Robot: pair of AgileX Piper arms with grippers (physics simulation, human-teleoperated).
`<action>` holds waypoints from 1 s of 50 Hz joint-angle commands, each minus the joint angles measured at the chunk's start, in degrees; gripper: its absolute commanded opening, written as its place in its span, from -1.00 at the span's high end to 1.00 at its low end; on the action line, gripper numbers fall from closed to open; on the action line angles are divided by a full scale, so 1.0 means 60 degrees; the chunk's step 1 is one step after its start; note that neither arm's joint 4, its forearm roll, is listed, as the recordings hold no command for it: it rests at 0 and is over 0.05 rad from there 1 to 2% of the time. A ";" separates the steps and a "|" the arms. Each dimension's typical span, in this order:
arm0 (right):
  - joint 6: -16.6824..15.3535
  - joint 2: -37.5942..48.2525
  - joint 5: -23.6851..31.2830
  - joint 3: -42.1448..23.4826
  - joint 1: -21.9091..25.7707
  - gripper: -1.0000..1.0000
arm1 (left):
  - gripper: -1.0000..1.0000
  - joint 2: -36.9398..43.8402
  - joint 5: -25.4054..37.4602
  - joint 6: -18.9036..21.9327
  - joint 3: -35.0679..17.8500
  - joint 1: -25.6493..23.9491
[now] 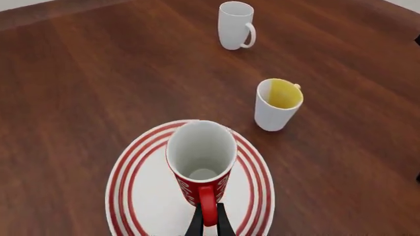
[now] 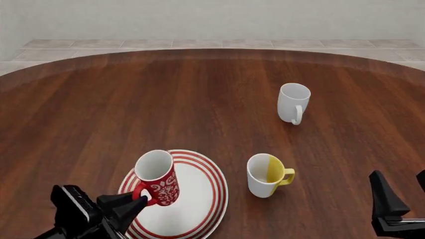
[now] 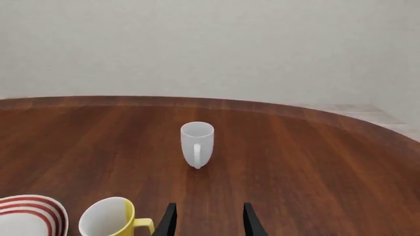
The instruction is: Pick up the red mug and put it on the plate
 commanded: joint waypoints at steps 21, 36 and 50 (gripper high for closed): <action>0.0030 0.0021 0.0157 -0.0176 -0.0018 -1.00 | 1.00 0.1745 -0.1532 0.0003 0.0192 -0.0036; 0.0065 0.0077 0.0055 -0.0127 -0.0062 -1.00 | 1.00 0.2866 -0.2364 -0.0069 0.0081 -0.0139; 0.0101 0.0126 -0.0014 -0.0106 -0.0113 -1.00 | 1.00 0.3362 -0.2695 -0.0088 0.0008 -0.0239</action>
